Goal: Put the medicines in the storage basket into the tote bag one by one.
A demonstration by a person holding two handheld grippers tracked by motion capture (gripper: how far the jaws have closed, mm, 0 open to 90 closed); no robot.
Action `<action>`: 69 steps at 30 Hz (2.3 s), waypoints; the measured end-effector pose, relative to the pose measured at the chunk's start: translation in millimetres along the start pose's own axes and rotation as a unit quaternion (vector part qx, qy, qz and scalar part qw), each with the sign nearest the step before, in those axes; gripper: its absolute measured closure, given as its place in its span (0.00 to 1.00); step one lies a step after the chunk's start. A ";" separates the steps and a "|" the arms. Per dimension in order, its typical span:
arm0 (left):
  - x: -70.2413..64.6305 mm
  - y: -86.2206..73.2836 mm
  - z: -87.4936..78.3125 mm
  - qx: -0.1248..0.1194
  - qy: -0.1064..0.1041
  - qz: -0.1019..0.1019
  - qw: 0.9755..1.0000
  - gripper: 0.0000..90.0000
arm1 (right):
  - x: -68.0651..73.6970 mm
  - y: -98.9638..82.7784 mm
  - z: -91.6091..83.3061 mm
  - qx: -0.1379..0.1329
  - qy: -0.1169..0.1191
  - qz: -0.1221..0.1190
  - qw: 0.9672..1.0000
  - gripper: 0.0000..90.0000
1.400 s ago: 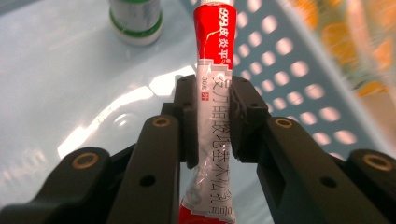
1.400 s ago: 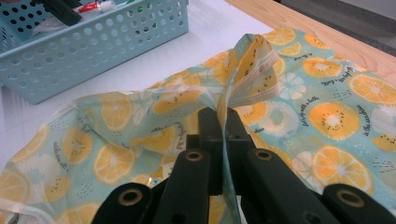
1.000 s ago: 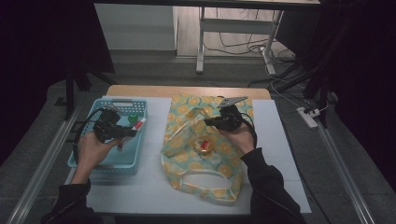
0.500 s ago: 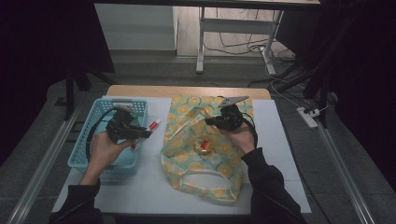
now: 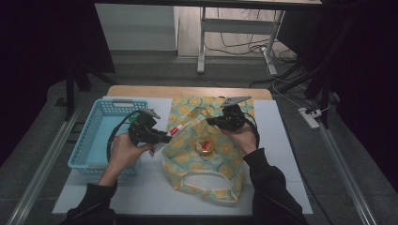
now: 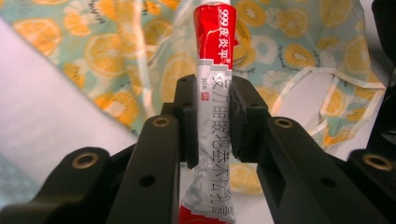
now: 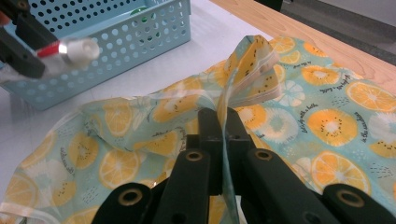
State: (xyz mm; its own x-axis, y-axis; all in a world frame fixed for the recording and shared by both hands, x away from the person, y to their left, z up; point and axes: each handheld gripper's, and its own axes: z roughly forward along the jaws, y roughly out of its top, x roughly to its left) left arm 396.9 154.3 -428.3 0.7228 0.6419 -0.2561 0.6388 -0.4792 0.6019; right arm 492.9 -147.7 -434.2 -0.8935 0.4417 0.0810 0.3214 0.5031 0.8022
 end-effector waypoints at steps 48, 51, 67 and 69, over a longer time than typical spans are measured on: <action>-1.2 51.5 115.2 0.034 0.040 0.024 0.998 0.83 | 2.3 -1.3 5.2 0.004 0.002 -0.001 1.000 1.00; 1.7 52.5 119.4 0.034 0.047 0.021 0.998 0.83 | 2.8 -1.7 6.4 0.007 0.002 -0.001 1.000 1.00; 11.0 53.5 128.5 0.027 0.053 0.007 0.998 0.79 | 1.1 -6.1 12.4 0.017 -0.003 -0.002 1.000 1.00; 9.8 54.0 125.2 0.023 0.050 0.007 0.998 0.77 | 0.9 -5.9 12.0 0.016 -0.003 -0.002 1.000 1.00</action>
State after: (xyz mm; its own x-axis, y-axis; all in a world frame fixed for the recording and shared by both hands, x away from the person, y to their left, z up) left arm 471.5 59.9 -493.0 0.7030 0.6907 -0.1695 0.6421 -0.5140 0.5688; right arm 493.9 -141.4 -446.0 -0.8935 0.4429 0.0740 0.3269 0.5286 0.7834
